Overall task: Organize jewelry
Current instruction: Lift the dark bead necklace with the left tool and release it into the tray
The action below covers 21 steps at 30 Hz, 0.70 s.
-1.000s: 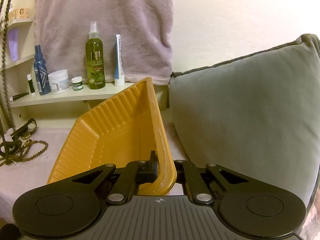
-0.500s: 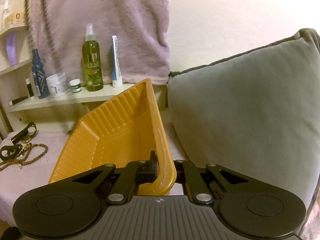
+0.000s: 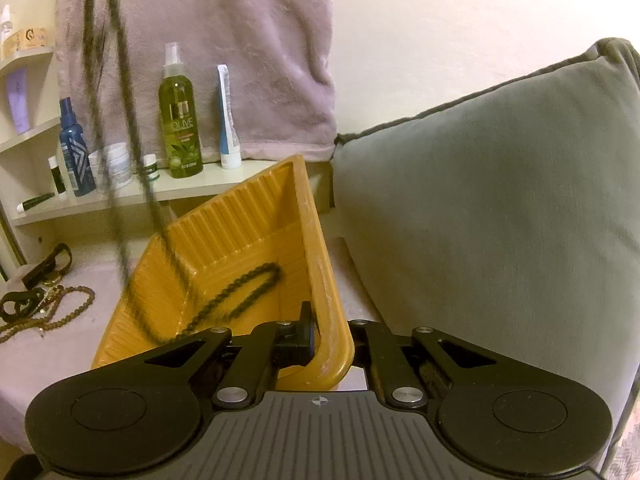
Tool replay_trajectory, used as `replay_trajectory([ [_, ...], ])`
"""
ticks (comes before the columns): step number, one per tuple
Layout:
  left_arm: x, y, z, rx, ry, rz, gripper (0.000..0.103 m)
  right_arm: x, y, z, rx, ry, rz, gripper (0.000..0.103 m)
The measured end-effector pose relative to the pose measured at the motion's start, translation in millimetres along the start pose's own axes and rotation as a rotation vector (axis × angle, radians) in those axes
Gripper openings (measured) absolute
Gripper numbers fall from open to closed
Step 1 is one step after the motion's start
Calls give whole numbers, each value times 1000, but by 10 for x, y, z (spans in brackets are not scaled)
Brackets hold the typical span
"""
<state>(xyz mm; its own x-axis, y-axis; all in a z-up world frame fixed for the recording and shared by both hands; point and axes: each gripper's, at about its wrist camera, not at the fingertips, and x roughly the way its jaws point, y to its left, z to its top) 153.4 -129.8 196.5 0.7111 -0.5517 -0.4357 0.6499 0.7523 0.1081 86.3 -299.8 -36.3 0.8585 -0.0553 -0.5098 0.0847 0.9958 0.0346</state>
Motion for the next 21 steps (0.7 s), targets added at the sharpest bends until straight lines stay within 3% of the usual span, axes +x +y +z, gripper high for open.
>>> replay_trajectory([
  [7, 334, -141, -502, -43, 80, -51, 6, 21, 6, 5, -3, -3, -1, 6],
  [21, 689, -80, -1027, -124, 192, -46, 7, 20, 10, -3, -6, -1, -5, 6],
])
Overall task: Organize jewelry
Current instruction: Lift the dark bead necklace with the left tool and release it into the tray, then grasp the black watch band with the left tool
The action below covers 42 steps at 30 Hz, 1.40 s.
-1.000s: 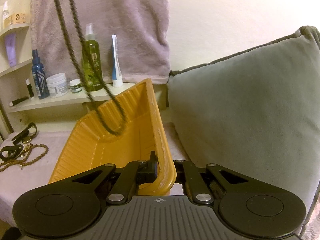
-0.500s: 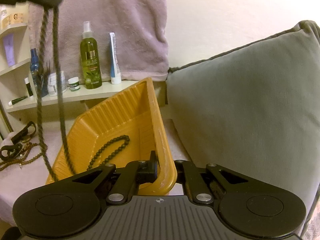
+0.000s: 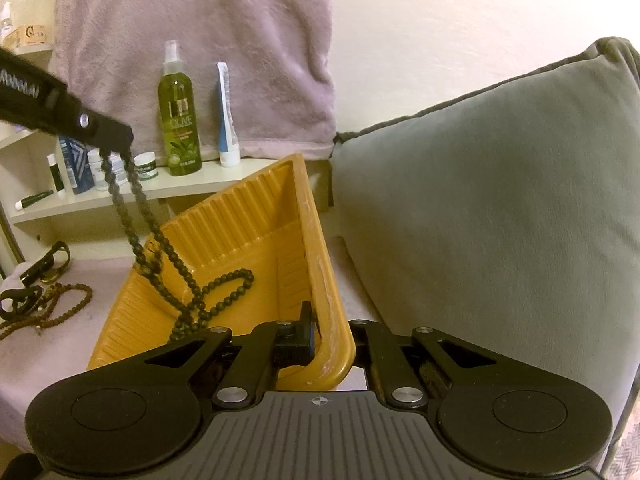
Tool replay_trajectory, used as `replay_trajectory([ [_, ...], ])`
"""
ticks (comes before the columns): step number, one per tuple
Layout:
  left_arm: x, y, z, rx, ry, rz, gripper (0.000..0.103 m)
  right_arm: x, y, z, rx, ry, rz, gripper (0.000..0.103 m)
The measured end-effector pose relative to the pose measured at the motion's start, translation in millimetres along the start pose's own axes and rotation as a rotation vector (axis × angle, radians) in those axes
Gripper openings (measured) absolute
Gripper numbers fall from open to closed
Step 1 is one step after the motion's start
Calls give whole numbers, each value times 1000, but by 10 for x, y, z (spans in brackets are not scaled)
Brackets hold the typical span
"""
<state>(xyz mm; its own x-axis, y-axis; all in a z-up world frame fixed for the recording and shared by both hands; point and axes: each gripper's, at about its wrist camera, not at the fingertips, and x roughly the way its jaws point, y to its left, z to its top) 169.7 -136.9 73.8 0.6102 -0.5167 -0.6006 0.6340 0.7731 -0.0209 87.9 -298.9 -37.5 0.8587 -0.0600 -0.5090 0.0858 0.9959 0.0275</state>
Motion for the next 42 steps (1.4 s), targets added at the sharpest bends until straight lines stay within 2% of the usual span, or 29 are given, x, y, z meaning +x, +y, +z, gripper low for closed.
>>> replay_trajectory([
  [2, -6, 33, -38, -16, -3, 4, 7, 4, -6, -7, 2, 1, 0, 6],
  [4, -28, 76, -42, -33, -9, 5, 16, 10, -4, -5, 2, 2, -1, 6],
  [5, -52, 107, -43, -42, -16, 9, 24, 11, -2, -7, 2, 2, -2, 6],
  [6, -96, 146, -52, -53, -29, 14, 27, 11, 0, -8, 1, 2, -3, 6],
  [9, -266, 302, -85, -81, -65, 46, 29, 18, -5, -11, 0, 5, -2, 6],
  [19, -933, 1087, -519, -223, -158, 306, 33, 65, -35, -38, -4, 15, -7, 5],
  [27, -1197, 1664, -1093, -303, -130, 493, 37, 67, -42, -51, -2, 16, -9, 5],
  [33, -1117, 1829, -1630, -318, -78, 543, 37, 59, -44, -43, -3, 20, -10, 5],
  [37, -957, 1852, -1894, -310, -51, 527, 37, 71, -39, -34, -15, 28, -21, 6],
  [42, -720, 1882, -2046, -257, -16, 495, 37, 74, -43, -36, -14, 27, -21, 6],
])
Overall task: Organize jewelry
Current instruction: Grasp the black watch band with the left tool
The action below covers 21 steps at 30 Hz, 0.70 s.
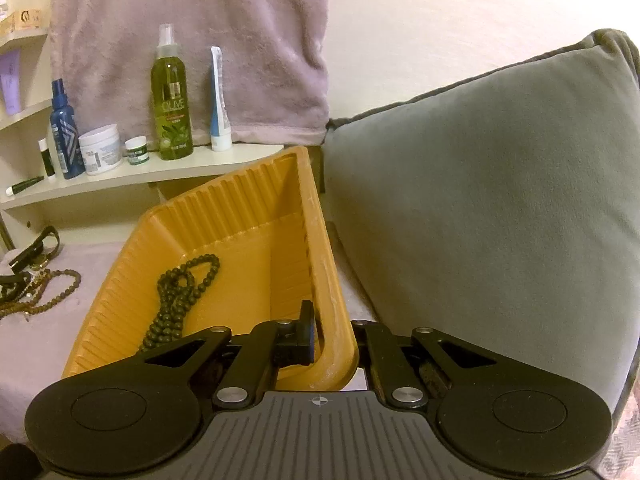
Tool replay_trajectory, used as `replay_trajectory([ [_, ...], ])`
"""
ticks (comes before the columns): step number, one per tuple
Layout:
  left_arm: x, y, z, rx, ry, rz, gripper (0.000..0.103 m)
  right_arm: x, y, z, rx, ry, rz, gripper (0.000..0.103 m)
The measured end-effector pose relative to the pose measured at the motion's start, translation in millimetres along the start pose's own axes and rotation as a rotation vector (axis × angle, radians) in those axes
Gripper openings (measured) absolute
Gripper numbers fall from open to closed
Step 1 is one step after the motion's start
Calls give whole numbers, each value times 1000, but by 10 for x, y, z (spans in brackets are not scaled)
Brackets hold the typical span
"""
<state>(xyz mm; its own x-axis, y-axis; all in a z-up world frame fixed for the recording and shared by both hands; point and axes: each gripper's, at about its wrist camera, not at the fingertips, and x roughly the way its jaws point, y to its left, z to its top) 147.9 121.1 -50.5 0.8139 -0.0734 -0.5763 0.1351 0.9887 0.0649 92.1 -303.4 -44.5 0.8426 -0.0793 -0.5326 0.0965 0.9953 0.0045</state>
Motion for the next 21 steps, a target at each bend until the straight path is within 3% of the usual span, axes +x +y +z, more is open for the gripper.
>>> replay_trajectory([
  [12, 453, -38, -15, 183, 52, -76, 37, 2, 51, 43, -22, -2, -14, 6],
  [17, 593, -12, -19, 204, 97, -121, 36, 5, 51, 42, -20, -2, -16, 6],
  [21, 571, -13, 0, 198, 115, -133, 23, 5, 36, 36, -17, 2, -14, 6],
])
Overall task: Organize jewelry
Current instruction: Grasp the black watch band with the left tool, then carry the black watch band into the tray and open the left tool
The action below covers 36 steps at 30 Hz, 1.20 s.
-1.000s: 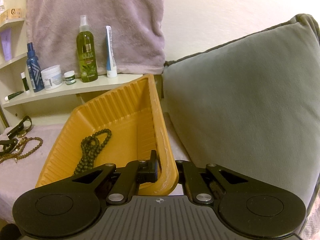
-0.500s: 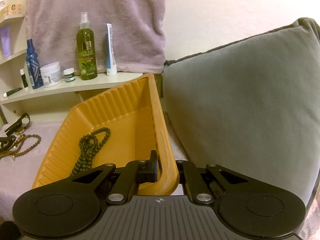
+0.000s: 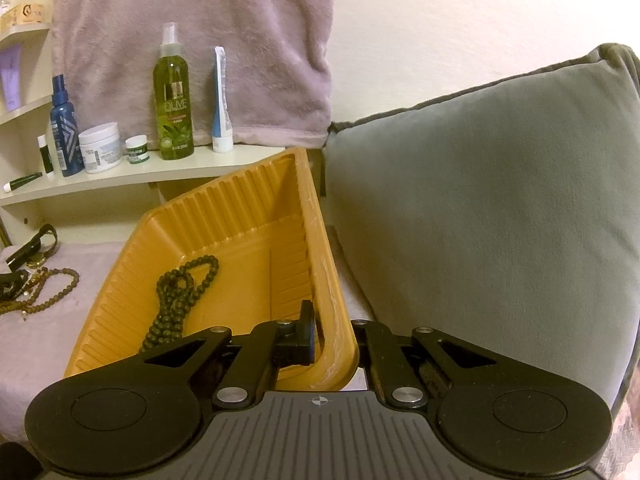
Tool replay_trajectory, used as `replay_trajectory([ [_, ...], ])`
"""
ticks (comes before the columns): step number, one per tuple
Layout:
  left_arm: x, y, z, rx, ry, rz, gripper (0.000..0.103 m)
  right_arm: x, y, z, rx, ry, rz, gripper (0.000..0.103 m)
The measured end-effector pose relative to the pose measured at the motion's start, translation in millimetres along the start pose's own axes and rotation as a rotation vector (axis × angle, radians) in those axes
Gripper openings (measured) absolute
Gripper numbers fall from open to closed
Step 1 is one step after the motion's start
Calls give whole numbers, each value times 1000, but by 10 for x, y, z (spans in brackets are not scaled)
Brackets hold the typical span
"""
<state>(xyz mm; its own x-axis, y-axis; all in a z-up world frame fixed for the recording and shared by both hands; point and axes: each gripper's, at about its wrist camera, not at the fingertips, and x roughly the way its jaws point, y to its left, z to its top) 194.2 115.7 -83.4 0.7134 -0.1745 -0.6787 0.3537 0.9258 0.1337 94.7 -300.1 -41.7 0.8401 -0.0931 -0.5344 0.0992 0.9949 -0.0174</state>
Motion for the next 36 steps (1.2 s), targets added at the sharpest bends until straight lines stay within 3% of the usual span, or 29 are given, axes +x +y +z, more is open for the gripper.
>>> replay_trajectory([
  [10, -125, -55, 74, 14, 25, -4, 20, 3, -1, 2, 0, -1, 2, 6],
  [36, -427, -359, 536, 21, -15, 16, 17, -38, 16, -12, 6, -22, 5, 5],
])
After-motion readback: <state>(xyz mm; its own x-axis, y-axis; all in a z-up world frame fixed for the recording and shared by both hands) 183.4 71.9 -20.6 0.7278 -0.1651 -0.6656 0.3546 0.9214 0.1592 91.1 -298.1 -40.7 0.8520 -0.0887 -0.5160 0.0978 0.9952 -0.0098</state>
